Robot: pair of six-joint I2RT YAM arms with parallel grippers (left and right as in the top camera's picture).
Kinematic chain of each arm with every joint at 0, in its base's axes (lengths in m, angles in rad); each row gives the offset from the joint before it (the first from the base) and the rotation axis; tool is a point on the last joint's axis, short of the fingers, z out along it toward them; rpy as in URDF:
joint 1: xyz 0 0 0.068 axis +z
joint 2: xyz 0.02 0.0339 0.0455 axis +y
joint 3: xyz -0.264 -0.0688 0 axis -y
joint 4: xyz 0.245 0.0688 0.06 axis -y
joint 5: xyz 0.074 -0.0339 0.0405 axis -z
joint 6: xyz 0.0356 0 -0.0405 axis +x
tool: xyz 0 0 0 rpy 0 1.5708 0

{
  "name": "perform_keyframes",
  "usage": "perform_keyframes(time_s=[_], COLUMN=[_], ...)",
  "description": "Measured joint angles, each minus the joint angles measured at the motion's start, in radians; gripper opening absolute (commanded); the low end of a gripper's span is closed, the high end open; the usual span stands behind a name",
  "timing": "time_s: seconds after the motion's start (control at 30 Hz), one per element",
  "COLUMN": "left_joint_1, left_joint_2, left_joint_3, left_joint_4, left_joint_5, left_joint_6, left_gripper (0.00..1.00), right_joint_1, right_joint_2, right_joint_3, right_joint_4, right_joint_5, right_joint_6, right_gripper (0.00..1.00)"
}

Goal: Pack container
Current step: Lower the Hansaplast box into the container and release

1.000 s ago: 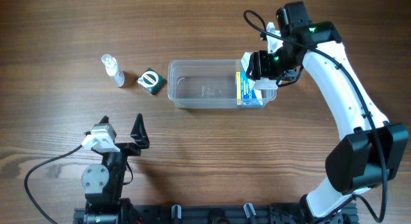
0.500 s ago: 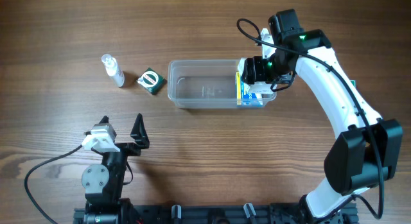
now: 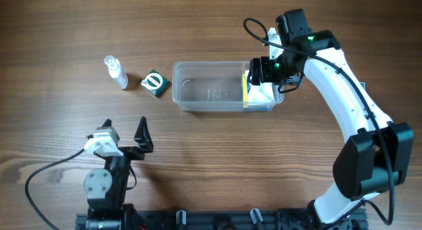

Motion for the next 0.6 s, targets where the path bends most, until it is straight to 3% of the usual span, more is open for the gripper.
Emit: perform_keyframes(time_s=[0.4,0.6], left_joint_1=[0.0,0.0], left_joint_2=[0.0,0.0], left_joint_3=[0.0,0.0], left_joint_4=[0.0,0.0], left_joint_5=[0.0,0.0], left_joint_6=[0.0,0.0], left_gripper=[1.0,1.0], right_joint_1=[-0.009,-0.099], right_joint_2=[-0.008,-0.1], right_joint_3=[0.038,0.113], right_joint_4=[-0.087,-0.177], right_joint_5=[0.004,0.103], right_joint_6=[0.001,0.001], right_gripper=[0.85,0.87])
